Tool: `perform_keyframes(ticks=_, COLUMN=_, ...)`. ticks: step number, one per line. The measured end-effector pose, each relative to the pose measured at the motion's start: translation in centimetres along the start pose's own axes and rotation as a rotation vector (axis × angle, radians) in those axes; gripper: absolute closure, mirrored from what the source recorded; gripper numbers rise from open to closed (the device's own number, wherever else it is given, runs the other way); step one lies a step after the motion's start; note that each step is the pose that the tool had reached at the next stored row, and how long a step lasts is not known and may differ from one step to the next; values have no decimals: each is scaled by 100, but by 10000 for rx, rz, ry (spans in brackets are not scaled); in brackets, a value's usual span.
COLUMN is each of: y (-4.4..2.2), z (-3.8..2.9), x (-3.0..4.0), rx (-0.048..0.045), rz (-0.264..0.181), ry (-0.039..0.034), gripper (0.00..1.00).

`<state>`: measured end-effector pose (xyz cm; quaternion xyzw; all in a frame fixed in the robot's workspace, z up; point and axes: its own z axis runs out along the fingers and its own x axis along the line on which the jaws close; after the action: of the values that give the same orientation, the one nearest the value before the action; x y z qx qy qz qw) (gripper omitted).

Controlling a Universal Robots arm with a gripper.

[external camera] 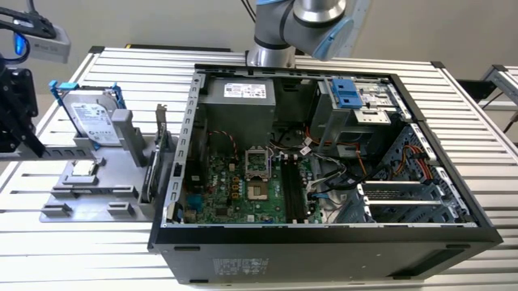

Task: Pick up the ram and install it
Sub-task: 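Pick up the ram and move it above insertion slot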

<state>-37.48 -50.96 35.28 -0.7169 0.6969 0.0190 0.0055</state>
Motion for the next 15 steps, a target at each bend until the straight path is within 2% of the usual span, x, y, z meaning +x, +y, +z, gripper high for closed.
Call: perform_keyframes(ticks=15, y=1, z=-65, x=-2, rx=-1, rz=0, ry=1, gripper=100)
